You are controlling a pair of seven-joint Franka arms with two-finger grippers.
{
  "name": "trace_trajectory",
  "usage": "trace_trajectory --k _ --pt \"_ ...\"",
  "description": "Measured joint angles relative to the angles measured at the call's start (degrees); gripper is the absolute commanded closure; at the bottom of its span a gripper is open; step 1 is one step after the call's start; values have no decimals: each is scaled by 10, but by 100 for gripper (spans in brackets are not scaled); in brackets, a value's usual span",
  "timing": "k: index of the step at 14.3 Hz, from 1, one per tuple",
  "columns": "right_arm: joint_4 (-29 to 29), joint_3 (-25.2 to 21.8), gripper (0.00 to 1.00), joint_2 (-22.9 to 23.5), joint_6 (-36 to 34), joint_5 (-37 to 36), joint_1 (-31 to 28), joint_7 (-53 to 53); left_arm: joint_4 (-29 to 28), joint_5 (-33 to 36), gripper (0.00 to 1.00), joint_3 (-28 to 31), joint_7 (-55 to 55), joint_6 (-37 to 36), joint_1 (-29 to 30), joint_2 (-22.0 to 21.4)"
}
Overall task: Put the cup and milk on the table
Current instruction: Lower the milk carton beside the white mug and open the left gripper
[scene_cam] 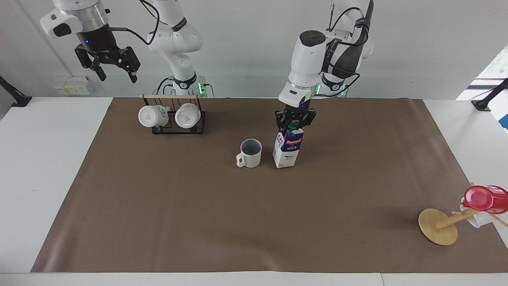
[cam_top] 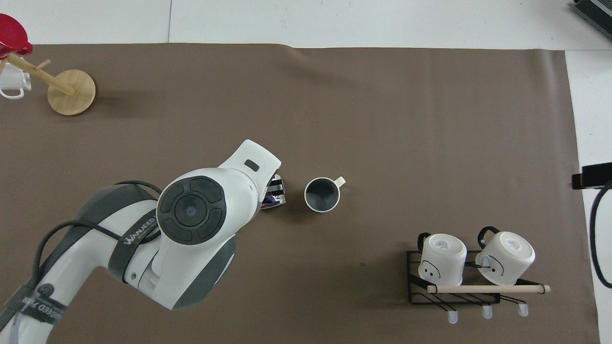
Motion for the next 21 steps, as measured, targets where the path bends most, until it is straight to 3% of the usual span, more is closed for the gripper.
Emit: trace_trajectory --k 11,15,21 --pt "0 0 0 0 0 0 0 0 0 4 25 0 0 0 -2 6" --pt "0 0 0 0 0 0 0 0 0 4 0 0 0 0 -6 6" --pt "0 0 0 0 0 0 0 0 23 4 0 -1 -21 -11 -7 6"
